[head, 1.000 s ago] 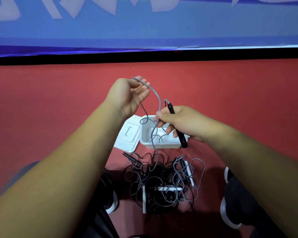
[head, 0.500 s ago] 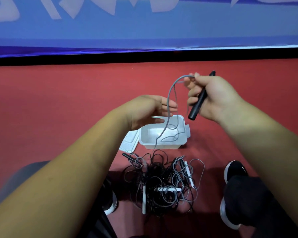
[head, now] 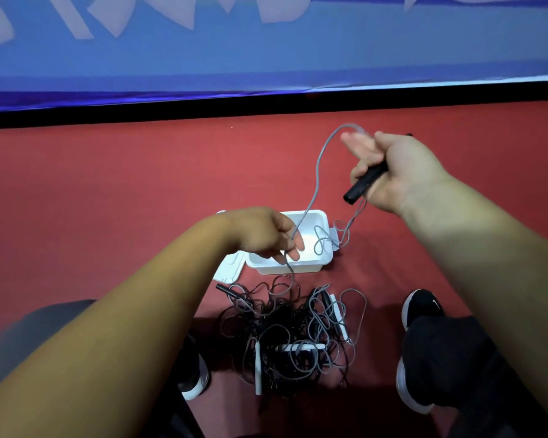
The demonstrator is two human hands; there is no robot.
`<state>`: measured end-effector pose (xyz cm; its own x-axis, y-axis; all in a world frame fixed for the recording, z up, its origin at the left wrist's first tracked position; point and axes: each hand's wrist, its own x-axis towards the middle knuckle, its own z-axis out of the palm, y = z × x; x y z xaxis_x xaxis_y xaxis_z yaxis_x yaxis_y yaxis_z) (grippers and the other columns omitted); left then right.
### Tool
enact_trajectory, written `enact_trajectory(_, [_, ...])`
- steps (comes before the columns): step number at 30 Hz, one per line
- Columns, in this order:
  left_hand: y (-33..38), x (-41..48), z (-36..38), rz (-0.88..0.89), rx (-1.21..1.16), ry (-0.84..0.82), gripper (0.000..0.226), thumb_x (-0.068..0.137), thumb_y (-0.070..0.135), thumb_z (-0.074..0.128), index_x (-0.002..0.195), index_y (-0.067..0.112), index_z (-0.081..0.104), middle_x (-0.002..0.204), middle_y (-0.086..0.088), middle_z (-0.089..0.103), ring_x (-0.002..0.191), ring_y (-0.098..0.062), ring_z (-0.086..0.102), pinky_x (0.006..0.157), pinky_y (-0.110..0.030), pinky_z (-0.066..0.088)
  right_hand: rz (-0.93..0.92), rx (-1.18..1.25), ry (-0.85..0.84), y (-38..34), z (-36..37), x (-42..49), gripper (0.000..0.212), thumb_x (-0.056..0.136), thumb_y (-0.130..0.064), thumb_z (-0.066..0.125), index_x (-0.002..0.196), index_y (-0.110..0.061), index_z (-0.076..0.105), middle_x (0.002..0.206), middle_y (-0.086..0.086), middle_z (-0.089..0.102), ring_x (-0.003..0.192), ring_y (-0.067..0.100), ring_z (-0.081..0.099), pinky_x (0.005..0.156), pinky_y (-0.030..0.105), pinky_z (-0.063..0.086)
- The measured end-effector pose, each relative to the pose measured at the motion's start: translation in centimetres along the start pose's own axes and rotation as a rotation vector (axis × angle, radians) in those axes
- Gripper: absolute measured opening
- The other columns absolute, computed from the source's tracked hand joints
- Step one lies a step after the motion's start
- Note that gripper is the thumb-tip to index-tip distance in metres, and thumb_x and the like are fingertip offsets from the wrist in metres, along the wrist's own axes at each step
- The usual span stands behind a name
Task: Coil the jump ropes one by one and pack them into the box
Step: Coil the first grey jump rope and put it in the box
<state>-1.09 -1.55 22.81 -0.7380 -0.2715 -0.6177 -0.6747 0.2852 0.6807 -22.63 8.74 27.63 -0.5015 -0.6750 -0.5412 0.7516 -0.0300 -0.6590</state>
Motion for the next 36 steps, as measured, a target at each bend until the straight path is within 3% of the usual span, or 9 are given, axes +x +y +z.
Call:
enact_trajectory(4, [1.1,-0.2,-0.4,0.077,-0.282,0.042,0.017,0.108,0.015,0.057,0.117,0.005,0.068,0.113,-0.007,0.079,0.099,-0.026,0.075,0.091,-0.036,0.058,0.167,-0.503,0.067,2.0,-0.3,0.5,0.026,0.109,-0.016,0.046,0.122,-0.005,0.066,0.102,0.011,0.082,0.04,0.006,0.043,0.047,0.022,0.047])
enact_trajectory(8, [1.8,-0.4,-1.0,0.132,-0.517,0.14,0.013,0.106,0.016,0.06,0.113,0.009,0.068,0.109,-0.004,0.078,0.081,-0.017,0.077,0.073,-0.027,0.062,0.242,-0.858,0.017,4.2,-0.3,0.4,0.033,0.104,-0.007,0.045,0.122,-0.014,0.072,0.108,0.005,0.08,0.07,0.013,0.069,0.061,0.031,0.057])
enact_trajectory(14, [2.0,-0.7,-2.2,0.154,-0.824,0.316,0.011,0.102,0.022,0.066,0.107,0.012,0.068,0.106,-0.001,0.079,0.077,-0.017,0.078,0.062,-0.026,0.063,0.274,-1.185,-0.194,6.8,-0.3,0.1,0.028,0.103,-0.009,0.053,0.115,-0.023,0.074,0.118,0.001,0.077,0.089,0.02,0.068,0.072,0.033,0.056])
enact_trajectory(17, [2.2,-0.9,-2.6,0.195,-0.946,0.413,0.008,0.101,0.022,0.068,0.1,0.014,0.069,0.106,-0.004,0.079,0.085,-0.022,0.079,0.068,-0.029,0.065,0.252,-1.195,-0.295,7.4,-0.1,-0.2,0.028,0.104,-0.01,0.055,0.117,-0.025,0.075,0.12,0.001,0.078,0.093,0.021,0.068,0.081,0.037,0.057])
enact_trajectory(21, [2.4,-1.2,-3.1,0.284,-1.082,0.524,0.014,0.101,0.019,0.068,0.11,0.009,0.067,0.111,-0.007,0.079,0.098,-0.028,0.078,0.082,-0.037,0.065,0.192,-1.134,-0.36,7.9,0.2,-0.8,0.022,0.108,-0.017,0.057,0.118,-0.023,0.076,0.118,0.001,0.079,0.093,0.02,0.069,0.079,0.035,0.057])
enact_trajectory(29, [2.2,-1.4,-4.7,0.38,-1.347,0.555,0.019,0.11,0.02,0.048,0.111,0.009,0.063,0.115,-0.009,0.074,0.112,-0.027,0.074,0.107,-0.044,0.054,0.015,-0.76,-0.221,7.5,1.4,-1.1,0.019,0.109,-0.022,0.06,0.103,-0.01,0.072,0.093,0.009,0.08,0.086,0.027,0.08,0.08,0.039,0.067])
enact_trajectory(31, [2.0,-1.2,-4.6,0.283,-1.229,0.524,0.021,0.105,0.012,0.045,0.108,0.008,0.065,0.118,-0.008,0.072,0.115,-0.025,0.073,0.113,-0.045,0.049,0.0,-0.667,-0.179,7.0,1.6,-1.4,0.018,0.109,-0.02,0.06,0.102,-0.008,0.07,0.088,0.012,0.08,0.082,0.029,0.081,0.072,0.038,0.068])
enact_trajectory(33, [1.7,-0.6,-4.0,0.163,-1.041,0.452,0.032,0.098,0.003,0.042,0.121,0.008,0.063,0.127,-0.005,0.072,0.117,-0.025,0.072,0.115,-0.045,0.046,-0.013,-0.576,-0.156,6.6,1.8,-1.5,0.016,0.109,-0.018,0.059,0.104,-0.006,0.069,0.085,0.014,0.079,0.081,0.031,0.081,0.067,0.036,0.067])
enact_trajectory(36, [1.3,-0.1,-2.5,0.045,-0.671,0.248,0.054,0.08,-0.008,0.043,0.126,0.011,0.064,0.124,-0.007,0.075,0.113,-0.022,0.071,0.105,-0.04,0.048,-0.035,-0.399,-0.135,5.8,2.3,-1.5,0.015,0.109,-0.015,0.059,0.105,-0.003,0.066,0.082,0.016,0.078,0.082,0.035,0.081,0.063,0.035,0.065])
